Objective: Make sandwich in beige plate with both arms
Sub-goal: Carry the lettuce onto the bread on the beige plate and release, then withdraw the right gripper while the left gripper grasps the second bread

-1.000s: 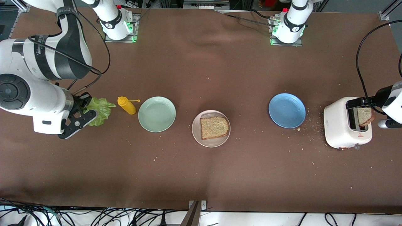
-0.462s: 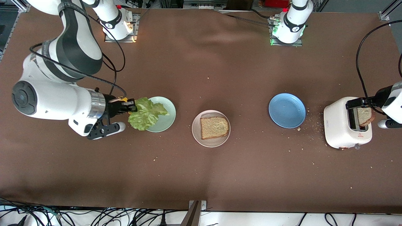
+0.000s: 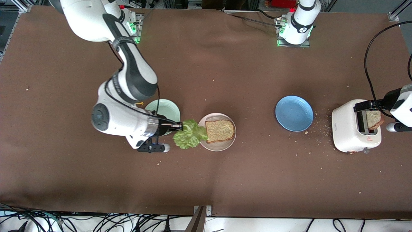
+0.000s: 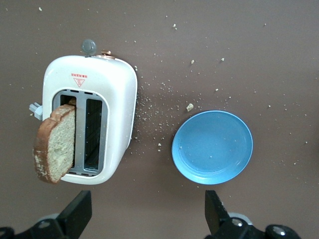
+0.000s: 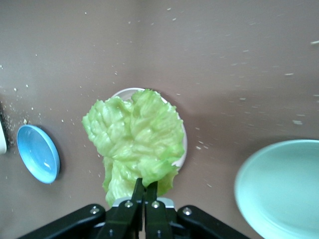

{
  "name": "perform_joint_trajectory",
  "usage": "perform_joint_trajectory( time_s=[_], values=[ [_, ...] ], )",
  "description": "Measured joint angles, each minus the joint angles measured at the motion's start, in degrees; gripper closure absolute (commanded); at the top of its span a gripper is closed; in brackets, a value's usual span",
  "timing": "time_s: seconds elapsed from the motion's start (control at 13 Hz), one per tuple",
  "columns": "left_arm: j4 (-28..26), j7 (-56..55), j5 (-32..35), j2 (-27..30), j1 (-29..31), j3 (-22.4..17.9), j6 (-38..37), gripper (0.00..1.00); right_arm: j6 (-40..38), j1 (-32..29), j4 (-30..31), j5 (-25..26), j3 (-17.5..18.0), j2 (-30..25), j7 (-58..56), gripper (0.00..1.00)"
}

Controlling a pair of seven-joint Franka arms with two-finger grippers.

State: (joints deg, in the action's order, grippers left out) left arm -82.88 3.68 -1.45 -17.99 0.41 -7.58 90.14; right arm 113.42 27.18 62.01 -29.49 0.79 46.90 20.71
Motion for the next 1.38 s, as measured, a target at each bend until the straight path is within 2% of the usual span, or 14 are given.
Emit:
perform_joint_trajectory(
  time_s=[0.23, 0.38, 0.69, 0.77, 0.85, 0.92, 1.38],
  values=[
    [0.0, 0.0, 0.0, -0.07, 0.0, 0.02, 0.0, 0.0, 9.69, 6.47, 2.51, -2.39, 0.15, 2.9, 6.12, 1.0],
    [-0.01, 0.0, 0.0, -0.23, 0.0, 0.06, 0.0, 0.0, 11.22, 8.69, 3.08, -3.42, 0.15, 4.0, 7.25, 1.0],
    [-0.01, 0.0, 0.0, -0.39, 0.0, 0.09, 0.0, 0.0, 11.26, 8.6, 4.45, -2.09, -0.3, 5.25, 7.33, 1.0],
    [-0.01, 0.0, 0.0, -0.4, 0.0, 0.09, 0.0, 0.0, 11.26, 8.42, 4.83, -1.26, -0.33, 5.39, 7.33, 0.75],
    [-0.01, 0.0, 0.0, -0.4, 0.0, 0.09, 0.0, 0.0, 11.26, 8.34, 5.09, -0.72, -0.33, 5.55, 7.33, 0.23],
    [-0.01, 0.0, 0.0, -0.4, 0.0, 0.09, 0.0, 0.0, 11.24, 8.35, 5.26, -0.17, -0.33, 5.72, 7.33, 0.0],
    [-0.01, 0.0, 0.0, -0.41, 1.03, -0.04, 0.09, 0.0, 9.97, 7.83, 5.51, 8.71, -0.89, 5.48, 7.29, 0.0]
  ],
)
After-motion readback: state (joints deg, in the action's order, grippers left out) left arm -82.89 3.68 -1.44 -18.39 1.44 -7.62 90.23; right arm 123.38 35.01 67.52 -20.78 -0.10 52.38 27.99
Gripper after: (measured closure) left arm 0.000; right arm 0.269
